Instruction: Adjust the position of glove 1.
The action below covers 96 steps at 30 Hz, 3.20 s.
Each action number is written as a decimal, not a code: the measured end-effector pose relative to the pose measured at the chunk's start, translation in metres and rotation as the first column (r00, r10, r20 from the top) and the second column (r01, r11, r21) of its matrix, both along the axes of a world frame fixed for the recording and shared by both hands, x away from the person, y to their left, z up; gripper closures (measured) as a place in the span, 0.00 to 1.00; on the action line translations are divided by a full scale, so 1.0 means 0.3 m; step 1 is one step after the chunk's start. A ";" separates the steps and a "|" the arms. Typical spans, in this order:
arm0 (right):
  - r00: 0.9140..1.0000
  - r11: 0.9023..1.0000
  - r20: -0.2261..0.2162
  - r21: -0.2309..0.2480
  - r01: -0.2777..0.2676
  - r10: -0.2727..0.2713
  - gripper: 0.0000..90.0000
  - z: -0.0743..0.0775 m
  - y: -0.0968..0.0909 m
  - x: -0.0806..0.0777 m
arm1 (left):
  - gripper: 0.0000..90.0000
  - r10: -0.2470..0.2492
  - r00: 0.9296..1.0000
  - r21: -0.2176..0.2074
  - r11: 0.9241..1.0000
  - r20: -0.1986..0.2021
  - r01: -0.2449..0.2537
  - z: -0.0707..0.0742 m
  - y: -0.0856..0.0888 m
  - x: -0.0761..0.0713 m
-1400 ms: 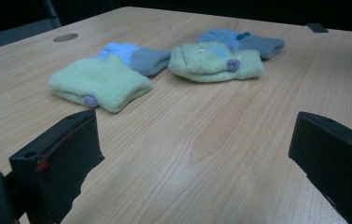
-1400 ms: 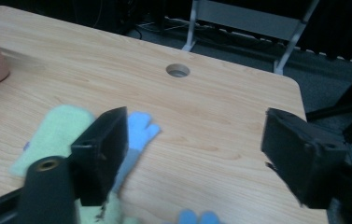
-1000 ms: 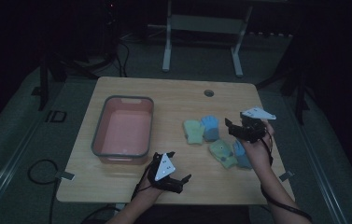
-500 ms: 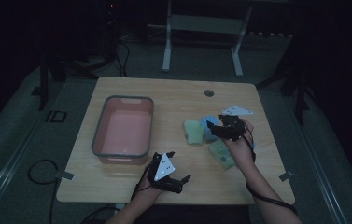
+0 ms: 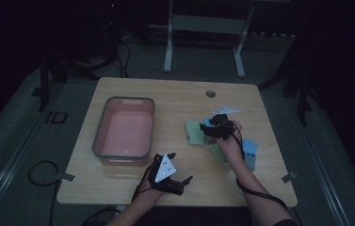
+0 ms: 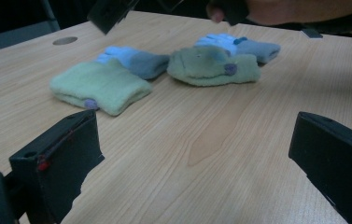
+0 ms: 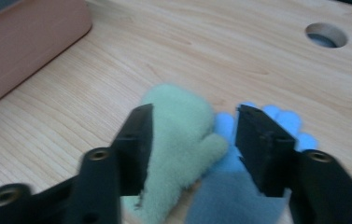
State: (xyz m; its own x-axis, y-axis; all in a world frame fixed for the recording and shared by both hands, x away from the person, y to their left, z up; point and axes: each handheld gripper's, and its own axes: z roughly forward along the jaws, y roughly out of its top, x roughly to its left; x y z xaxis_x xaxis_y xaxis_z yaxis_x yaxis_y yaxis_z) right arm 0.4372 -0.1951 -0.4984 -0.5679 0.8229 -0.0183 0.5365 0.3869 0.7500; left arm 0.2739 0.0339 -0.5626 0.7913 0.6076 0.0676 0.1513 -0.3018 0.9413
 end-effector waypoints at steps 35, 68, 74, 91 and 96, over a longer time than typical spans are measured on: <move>0.991 0.996 -0.128 -0.084 0.022 -0.033 0.94 -0.147 0.129 0.067 | 0.03 0.005 1.000 -0.004 1.000 0.001 -0.005 0.003 0.007 0.000; 0.992 0.997 -0.105 -0.010 0.072 -0.072 0.96 -0.060 0.059 -0.319 | 0.03 0.012 1.000 -0.013 1.000 0.004 -0.012 0.007 0.011 -0.001; 0.992 0.998 -0.118 -0.025 0.051 -0.053 0.96 -0.109 0.078 -0.307 | 0.03 0.013 1.000 -0.013 1.000 0.006 -0.013 0.008 0.013 -0.002; 0.993 0.999 -0.103 -0.010 0.051 -0.052 0.72 -0.121 0.076 -0.289 | 0.03 0.007 1.000 -0.003 1.000 0.004 -0.007 0.005 0.009 -0.001; 0.998 1.000 -0.066 -0.006 0.014 -0.014 0.69 -0.063 0.040 -0.278 | 0.03 0.002 1.000 0.000 1.000 0.004 -0.002 0.004 0.007 -0.002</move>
